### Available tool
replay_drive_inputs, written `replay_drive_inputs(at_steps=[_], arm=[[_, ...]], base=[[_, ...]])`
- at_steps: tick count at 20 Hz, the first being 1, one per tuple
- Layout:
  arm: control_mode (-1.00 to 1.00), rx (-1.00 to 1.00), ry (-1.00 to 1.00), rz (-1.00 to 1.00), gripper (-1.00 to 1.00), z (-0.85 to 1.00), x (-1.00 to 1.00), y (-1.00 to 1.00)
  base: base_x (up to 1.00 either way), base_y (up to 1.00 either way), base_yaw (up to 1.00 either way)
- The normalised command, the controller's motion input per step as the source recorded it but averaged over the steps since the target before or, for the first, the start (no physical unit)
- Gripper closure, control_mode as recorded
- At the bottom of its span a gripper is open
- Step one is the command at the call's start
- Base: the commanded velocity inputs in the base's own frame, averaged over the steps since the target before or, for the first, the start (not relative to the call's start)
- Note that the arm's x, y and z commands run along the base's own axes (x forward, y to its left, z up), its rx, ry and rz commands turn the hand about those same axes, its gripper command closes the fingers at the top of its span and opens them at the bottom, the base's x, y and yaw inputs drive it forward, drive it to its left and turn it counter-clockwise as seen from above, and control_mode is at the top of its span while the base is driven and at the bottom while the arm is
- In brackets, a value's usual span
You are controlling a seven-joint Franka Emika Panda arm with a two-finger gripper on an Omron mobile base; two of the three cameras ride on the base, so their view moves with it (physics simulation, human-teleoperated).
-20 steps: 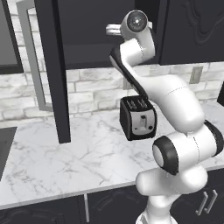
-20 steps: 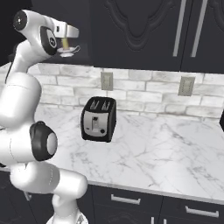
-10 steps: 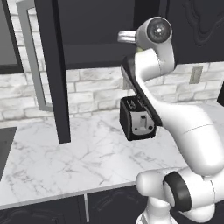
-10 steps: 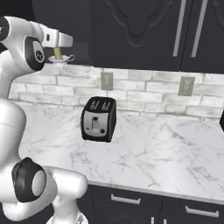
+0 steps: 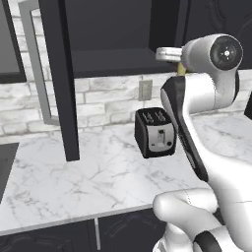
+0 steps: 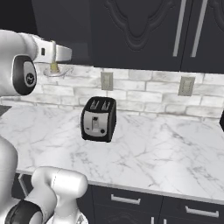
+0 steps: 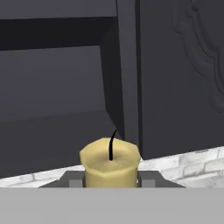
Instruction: Get the candle and the beer from the cabinet and move them to the dining counter.
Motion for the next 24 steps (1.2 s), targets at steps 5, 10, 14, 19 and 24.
replay_drive_inputs(at_steps=[5, 10, 14, 19, 24], arm=[[-1.00, 0.00, 0.07, 0.00, 1.00, 0.00, -0.99, -0.01], [-1.00, 0.01, 0.16, 0.01, 1.00, 0.00, -0.84, -0.15], [-1.00, 0.00, 0.11, 0.01, 1.00, 0.00, -0.52, -0.09], [-1.00, 0.00, 0.02, 0.00, 1.00, -0.10, -0.13, -0.01], [-1.00, 0.00, 0.00, 0.00, 1.00, -0.12, -0.07, 0.00]], base=[[0.00, 0.00, 0.00], [0.00, 0.00, 0.00], [0.00, 0.00, 0.00], [0.00, 0.00, 0.00], [0.00, 0.00, 0.00]])
